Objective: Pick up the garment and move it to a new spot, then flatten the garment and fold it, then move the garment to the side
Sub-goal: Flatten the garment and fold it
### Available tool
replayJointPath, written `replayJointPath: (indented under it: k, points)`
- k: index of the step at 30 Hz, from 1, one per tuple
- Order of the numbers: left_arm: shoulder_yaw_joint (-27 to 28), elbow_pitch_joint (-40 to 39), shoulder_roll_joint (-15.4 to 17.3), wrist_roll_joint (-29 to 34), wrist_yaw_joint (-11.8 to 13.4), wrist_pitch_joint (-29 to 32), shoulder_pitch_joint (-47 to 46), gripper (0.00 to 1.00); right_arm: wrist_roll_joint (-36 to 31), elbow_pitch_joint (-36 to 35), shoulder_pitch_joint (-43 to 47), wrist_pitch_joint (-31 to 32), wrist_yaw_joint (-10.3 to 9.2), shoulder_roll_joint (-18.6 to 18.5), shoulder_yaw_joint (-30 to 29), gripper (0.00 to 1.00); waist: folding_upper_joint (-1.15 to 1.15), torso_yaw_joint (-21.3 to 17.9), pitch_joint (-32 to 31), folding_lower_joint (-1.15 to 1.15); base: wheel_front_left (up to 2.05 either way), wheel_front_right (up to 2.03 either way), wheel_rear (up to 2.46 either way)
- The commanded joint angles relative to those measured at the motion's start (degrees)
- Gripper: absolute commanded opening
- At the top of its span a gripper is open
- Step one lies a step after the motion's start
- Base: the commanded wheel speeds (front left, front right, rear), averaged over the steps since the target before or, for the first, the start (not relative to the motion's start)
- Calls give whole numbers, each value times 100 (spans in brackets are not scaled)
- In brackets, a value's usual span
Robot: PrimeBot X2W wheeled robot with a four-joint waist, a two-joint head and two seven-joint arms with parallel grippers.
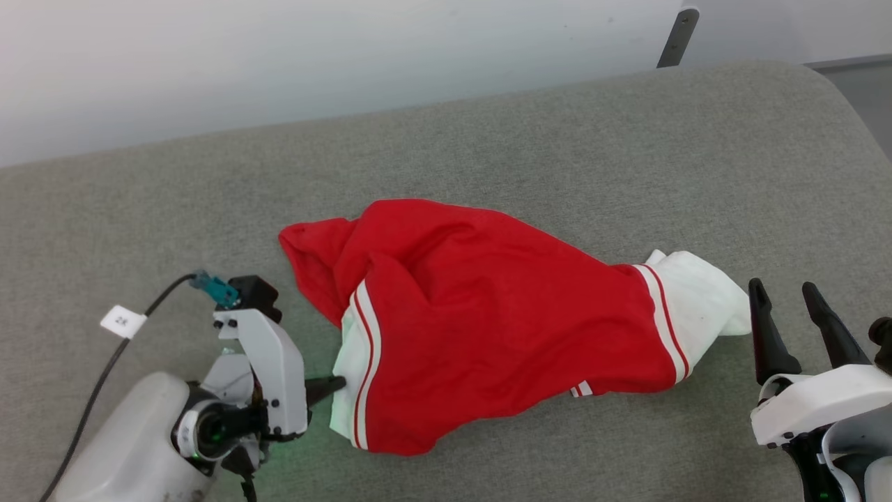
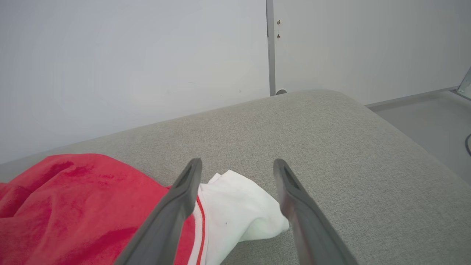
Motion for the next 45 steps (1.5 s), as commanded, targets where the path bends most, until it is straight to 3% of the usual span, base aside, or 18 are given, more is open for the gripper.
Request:
replayJointPath:
  k: [1, 10, 27, 34, 45]
  points:
    - [18, 19, -6, -33, -27, -7, -83, 0, -21, 6, -78, -11, -4, 17, -21, 100, 0, 15, -11, 0, 0, 0, 0]
    - [195, 30, 202, -36, 27, -135, -139, 0, -59, 12, 63, 11, -4, 17, -140, 100, 0, 187, -191, 0, 0, 0, 0]
    - [877, -472, 1235, -118, 520, -438, 683, 0, -111, 33, 285, 116, -4, 18, -182, 100, 0, 639, -545, 0, 0, 0, 0]
    - [1019, -571, 1279, -223, 586, -597, 1031, 0, -112, 13, 353, 155, -4, 17, -130, 100, 0, 666, -637, 0, 0, 0, 0]
    - [720, -1722, 786, -377, 433, -325, 535, 0, -110, -24, 473, 225, -4, 17, -114, 100, 0, 639, -749, 0, 0, 0, 0]
